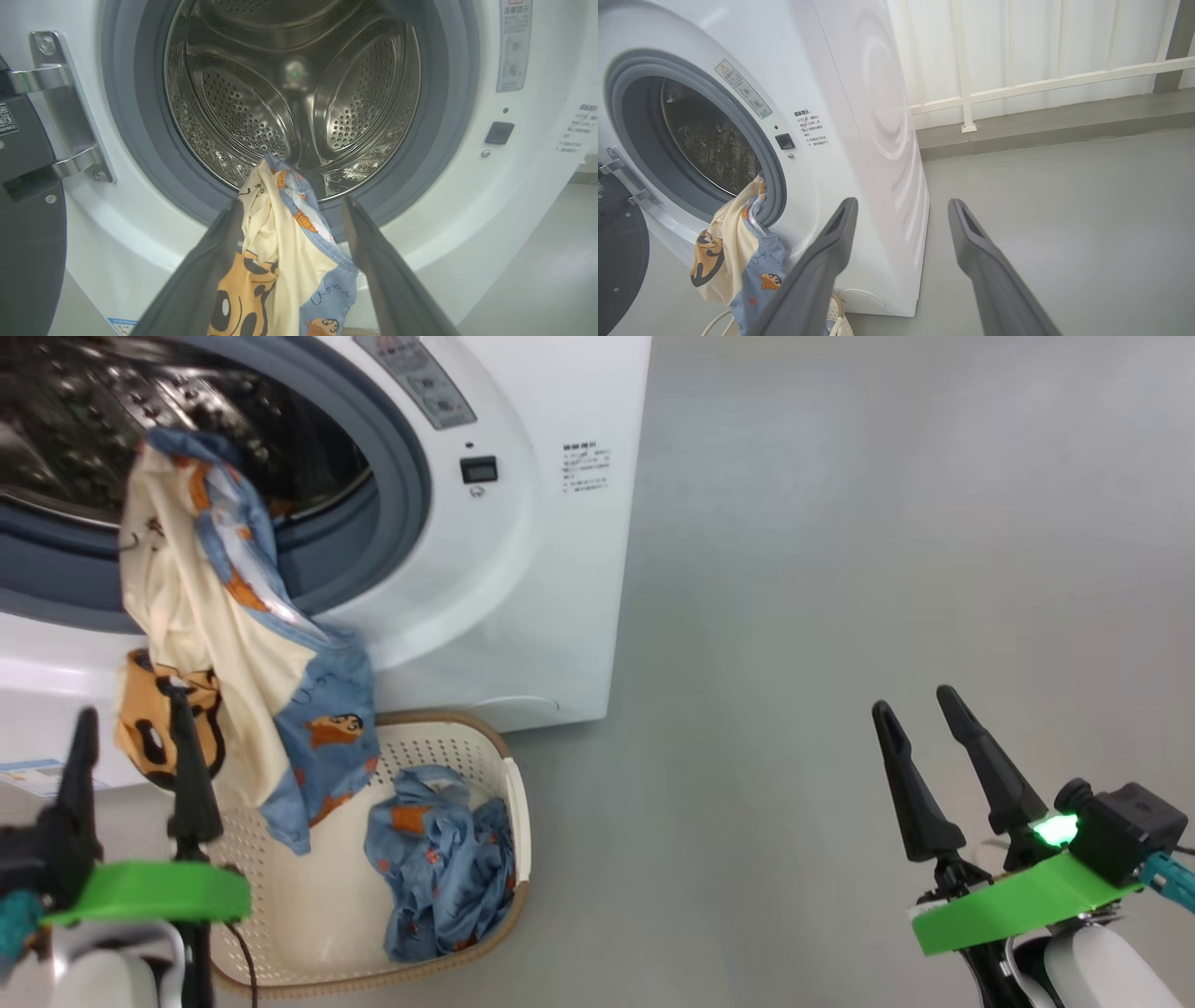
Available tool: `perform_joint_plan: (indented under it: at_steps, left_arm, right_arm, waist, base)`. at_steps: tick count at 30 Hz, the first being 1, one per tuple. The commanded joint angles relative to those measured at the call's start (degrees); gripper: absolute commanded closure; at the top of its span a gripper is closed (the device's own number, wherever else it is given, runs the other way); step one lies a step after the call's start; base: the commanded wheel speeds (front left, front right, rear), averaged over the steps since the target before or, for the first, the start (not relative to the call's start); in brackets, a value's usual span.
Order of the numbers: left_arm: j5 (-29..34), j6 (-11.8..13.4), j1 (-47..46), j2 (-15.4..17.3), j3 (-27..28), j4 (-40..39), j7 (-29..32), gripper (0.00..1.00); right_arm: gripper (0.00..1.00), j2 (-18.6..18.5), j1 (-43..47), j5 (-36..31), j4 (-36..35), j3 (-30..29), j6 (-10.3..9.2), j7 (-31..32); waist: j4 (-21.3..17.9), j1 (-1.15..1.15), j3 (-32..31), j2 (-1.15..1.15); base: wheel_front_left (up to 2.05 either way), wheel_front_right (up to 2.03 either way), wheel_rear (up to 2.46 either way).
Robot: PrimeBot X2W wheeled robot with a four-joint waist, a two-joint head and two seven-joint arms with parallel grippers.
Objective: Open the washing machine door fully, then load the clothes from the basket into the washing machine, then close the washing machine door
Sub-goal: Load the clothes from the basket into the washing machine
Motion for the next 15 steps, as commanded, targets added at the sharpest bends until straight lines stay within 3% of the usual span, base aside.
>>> perform_joint_plan:
  at_steps: [1,15]
  left_arm:
    - [-0.5,0.0,2.2,1.0,1.6,-2.6,-0.4,0.0]
    - [0.5,0.0,13.0,-0.7,3.8,-9.4,-0.4,0.0]
  right_arm:
    - [0.0,-1.1,1.3,0.9,-1.2,0.6,0.42,-0.4]
    - [0.0,-2.0,5.6,0.9,-1.9,-1.3,0.42,-0.4]
  waist:
    - [1.0,0.01,-2.1,0.0]
    - [2.1,0.01,-5.9,0.0]
  base:
    - [0.0,0.0,0.0]
    - [0.0,0.0,0.0]
